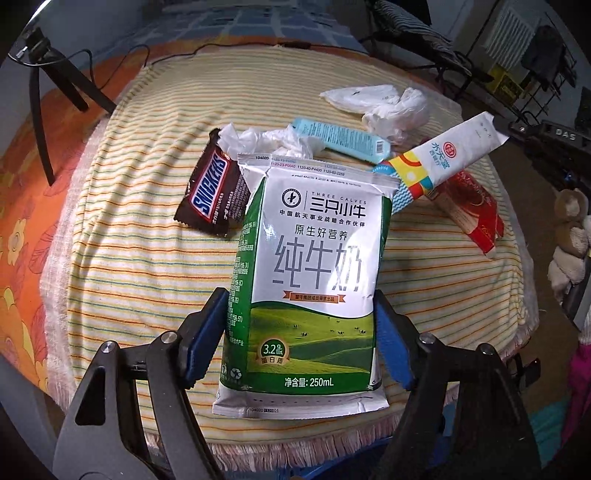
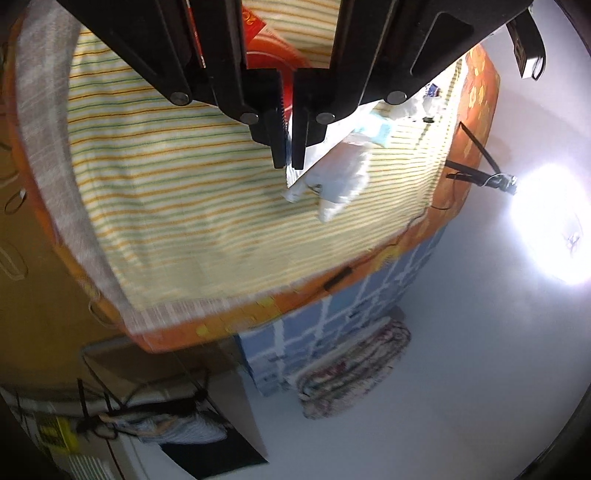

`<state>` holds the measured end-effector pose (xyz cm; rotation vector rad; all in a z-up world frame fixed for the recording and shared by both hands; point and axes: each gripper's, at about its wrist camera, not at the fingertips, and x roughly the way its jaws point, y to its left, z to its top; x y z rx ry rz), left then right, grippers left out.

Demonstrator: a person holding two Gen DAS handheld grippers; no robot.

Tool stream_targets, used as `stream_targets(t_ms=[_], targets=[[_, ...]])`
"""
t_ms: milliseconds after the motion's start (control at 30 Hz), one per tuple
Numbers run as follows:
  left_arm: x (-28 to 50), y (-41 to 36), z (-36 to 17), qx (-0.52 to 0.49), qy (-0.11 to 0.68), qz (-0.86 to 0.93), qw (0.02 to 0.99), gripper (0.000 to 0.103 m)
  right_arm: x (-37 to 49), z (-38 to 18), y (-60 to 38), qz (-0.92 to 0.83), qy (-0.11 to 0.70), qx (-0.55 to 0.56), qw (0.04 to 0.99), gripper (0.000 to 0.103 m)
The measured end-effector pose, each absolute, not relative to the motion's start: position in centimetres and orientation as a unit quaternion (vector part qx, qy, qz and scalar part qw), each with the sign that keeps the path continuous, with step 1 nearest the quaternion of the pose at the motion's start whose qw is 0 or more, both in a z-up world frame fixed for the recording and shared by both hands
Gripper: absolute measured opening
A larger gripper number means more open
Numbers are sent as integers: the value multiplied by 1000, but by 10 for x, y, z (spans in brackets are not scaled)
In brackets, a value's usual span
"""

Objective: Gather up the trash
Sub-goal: 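Lift the milk carton with the left tool while the right tool grasps the toothpaste tube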

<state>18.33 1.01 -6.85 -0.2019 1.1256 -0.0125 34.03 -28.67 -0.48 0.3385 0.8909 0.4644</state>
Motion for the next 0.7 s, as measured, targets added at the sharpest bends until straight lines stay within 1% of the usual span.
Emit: stream_targets(t_ms=[300, 700], targets=[[160, 15, -46, -97, 516, -6, 851, 77, 305, 44, -277, 253, 376, 126, 882, 0], [136, 11, -26, -92, 502, -22, 860, 77, 249, 87, -265, 283, 335, 72, 896, 0]])
